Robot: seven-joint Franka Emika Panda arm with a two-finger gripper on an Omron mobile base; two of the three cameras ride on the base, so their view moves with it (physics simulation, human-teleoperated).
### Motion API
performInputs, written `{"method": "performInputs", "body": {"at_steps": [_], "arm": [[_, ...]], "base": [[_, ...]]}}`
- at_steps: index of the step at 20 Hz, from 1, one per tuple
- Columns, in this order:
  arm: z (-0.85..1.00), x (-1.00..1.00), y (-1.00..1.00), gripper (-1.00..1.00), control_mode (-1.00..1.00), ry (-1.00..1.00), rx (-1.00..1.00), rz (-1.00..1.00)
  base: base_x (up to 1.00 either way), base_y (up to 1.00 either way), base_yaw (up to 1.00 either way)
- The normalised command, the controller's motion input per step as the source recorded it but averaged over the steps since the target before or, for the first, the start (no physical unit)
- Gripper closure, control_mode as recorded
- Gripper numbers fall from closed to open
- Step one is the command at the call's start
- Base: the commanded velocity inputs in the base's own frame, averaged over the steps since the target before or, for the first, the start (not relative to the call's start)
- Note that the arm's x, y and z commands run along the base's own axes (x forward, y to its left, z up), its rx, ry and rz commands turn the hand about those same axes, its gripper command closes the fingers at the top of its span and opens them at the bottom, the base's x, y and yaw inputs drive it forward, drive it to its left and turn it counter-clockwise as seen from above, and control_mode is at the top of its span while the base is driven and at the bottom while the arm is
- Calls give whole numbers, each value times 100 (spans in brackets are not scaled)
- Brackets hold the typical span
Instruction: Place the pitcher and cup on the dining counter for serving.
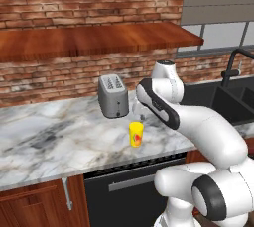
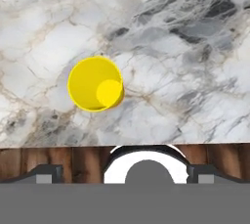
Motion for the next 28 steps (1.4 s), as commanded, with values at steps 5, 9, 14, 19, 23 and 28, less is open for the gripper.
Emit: {"method": "performInputs", "body": {"at_steps": [5, 9, 14, 19, 23, 28], "arm": [[-45, 0, 0, -100, -100, 7, 0, 0], [-47, 4, 0, -100, -100, 1, 0, 0], [-35, 15, 2, -100, -100, 0, 0, 0], [-32, 8, 0, -100, -100, 0, 0, 0], [-29, 13, 4, -100, -100, 0, 0, 0], [-8, 8, 1, -100, -100, 0, 0, 0]], "base": [[0, 0, 0], [0, 0, 0], [0, 0, 0], [0, 0, 0], [0, 0, 0], [0, 0, 0]]}}
